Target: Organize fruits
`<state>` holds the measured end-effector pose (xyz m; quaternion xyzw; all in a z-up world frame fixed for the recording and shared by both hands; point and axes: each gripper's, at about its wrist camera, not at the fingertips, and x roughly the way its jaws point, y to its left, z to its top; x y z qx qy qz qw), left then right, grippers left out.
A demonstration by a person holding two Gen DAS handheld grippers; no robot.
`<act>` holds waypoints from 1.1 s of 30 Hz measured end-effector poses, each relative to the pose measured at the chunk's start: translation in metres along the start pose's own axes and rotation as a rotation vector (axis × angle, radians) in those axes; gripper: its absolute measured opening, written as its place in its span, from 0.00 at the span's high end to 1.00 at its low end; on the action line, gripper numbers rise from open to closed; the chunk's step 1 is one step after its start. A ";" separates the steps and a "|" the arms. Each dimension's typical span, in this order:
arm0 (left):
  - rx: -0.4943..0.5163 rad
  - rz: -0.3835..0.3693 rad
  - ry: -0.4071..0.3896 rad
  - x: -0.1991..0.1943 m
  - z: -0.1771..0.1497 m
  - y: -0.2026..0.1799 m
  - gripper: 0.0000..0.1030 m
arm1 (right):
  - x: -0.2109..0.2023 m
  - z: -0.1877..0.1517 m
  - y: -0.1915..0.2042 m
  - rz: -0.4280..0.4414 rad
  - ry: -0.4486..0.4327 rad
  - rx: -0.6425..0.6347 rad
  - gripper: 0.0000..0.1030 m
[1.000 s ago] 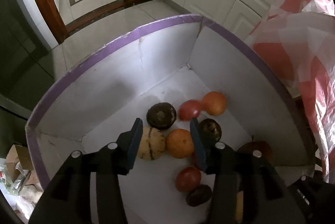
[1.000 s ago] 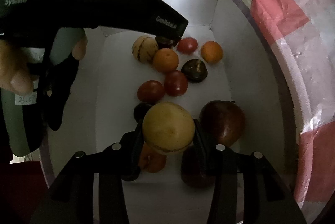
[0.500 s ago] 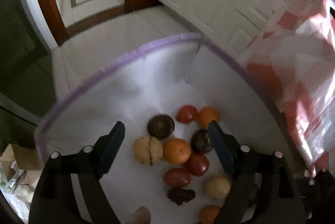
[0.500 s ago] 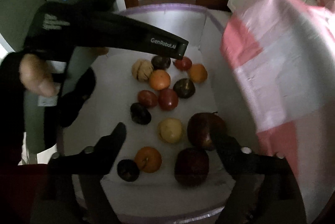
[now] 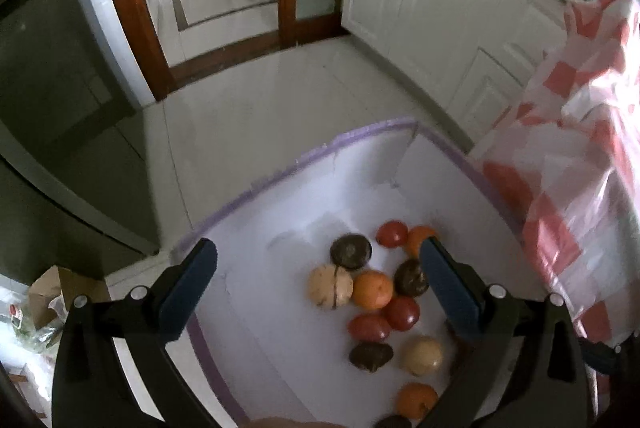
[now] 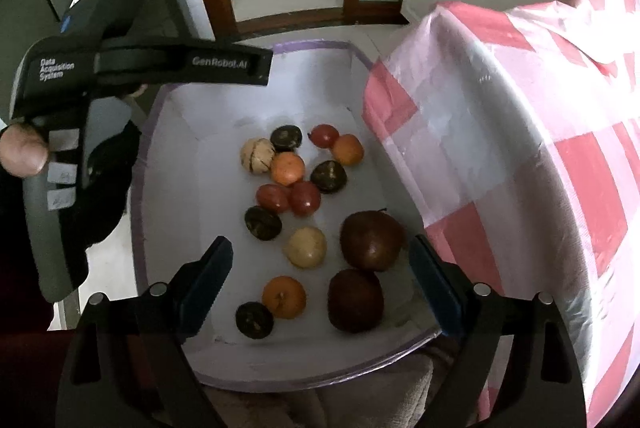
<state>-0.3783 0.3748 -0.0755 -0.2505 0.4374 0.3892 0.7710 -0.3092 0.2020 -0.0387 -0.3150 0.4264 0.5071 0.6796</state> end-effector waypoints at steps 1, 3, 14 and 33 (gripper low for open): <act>0.003 -0.007 0.015 0.003 -0.002 -0.002 0.02 | 0.002 0.000 -0.001 0.001 0.003 0.002 0.16; 0.003 -0.017 0.031 0.006 -0.006 -0.005 0.02 | 0.002 0.000 -0.003 -0.002 0.008 0.011 0.16; 0.006 -0.031 0.057 0.013 -0.013 -0.010 0.02 | 0.010 -0.001 -0.003 -0.002 0.037 0.023 0.16; 0.021 -0.042 0.076 0.019 -0.016 -0.016 0.02 | 0.020 -0.005 -0.004 0.006 0.062 0.024 0.16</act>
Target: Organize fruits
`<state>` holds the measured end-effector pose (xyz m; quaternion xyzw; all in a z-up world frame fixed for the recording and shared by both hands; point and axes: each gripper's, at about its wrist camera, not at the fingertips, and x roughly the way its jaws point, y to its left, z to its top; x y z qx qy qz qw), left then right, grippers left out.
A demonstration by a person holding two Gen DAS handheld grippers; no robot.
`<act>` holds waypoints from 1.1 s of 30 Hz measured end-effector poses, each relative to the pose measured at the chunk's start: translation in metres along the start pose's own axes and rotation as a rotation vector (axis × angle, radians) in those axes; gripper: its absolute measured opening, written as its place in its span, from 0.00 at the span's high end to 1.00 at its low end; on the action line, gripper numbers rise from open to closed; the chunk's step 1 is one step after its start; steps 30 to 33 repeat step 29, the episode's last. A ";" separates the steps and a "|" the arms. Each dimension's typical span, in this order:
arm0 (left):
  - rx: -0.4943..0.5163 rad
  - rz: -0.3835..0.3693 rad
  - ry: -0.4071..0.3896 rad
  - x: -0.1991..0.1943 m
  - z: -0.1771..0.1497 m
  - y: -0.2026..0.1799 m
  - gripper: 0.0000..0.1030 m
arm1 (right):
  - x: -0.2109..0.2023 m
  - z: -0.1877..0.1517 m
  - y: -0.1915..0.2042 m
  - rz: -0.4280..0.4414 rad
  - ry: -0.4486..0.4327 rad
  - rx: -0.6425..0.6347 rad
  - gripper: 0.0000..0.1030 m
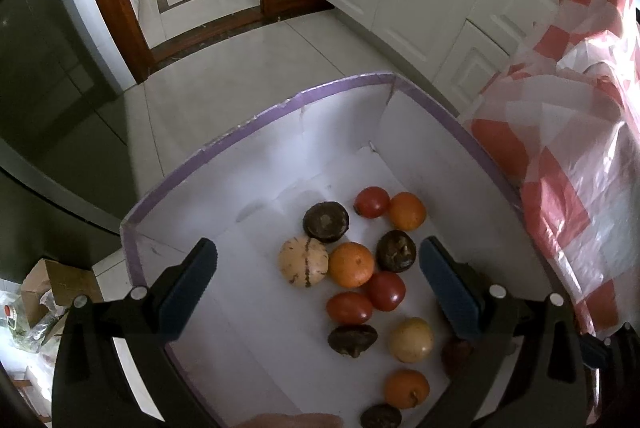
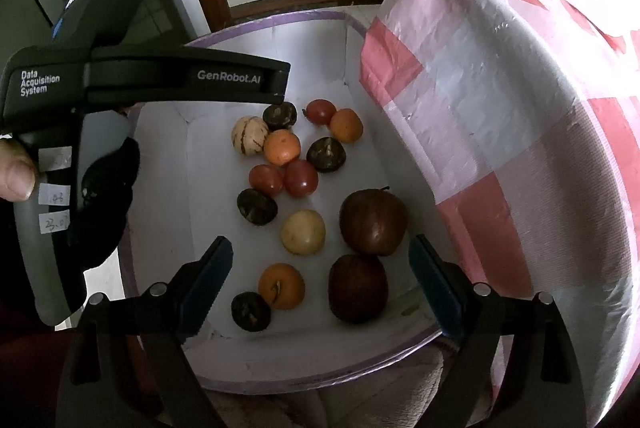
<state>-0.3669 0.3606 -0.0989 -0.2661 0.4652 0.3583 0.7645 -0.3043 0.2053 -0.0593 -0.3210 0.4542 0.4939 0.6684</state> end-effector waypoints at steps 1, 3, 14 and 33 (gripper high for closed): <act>0.000 0.000 0.001 0.000 0.000 0.000 0.02 | 0.001 0.000 0.000 0.000 0.001 0.001 0.16; 0.000 -0.001 0.002 0.001 -0.001 0.000 0.02 | 0.002 0.000 0.000 0.000 0.005 0.001 0.16; 0.002 -0.002 0.014 0.003 0.000 0.002 0.02 | 0.005 0.000 0.001 0.000 0.011 0.003 0.16; 0.016 0.026 0.044 0.007 0.005 0.003 0.02 | 0.000 -0.002 0.001 0.007 -0.010 -0.003 0.16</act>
